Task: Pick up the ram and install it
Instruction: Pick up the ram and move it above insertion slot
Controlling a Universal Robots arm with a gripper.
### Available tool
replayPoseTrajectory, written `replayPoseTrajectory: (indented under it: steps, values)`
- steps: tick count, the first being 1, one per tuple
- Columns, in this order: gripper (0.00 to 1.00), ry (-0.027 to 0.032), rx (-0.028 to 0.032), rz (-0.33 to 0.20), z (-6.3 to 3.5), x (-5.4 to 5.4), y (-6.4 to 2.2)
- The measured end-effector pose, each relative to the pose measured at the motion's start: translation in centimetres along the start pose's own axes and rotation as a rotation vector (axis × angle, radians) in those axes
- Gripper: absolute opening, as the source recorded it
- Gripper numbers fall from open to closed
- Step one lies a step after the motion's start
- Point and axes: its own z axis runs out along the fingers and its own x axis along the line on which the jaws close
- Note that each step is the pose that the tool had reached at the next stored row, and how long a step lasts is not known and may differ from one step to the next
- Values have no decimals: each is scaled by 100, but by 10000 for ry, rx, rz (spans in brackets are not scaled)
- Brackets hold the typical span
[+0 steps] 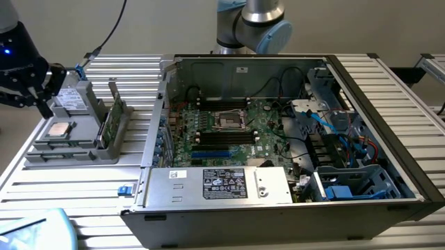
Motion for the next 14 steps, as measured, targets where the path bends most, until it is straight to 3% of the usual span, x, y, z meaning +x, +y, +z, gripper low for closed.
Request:
replayPoseTrajectory:
  steps: [14]
  values:
    - [11, 56, 72, -2556, 34, -2, -2]
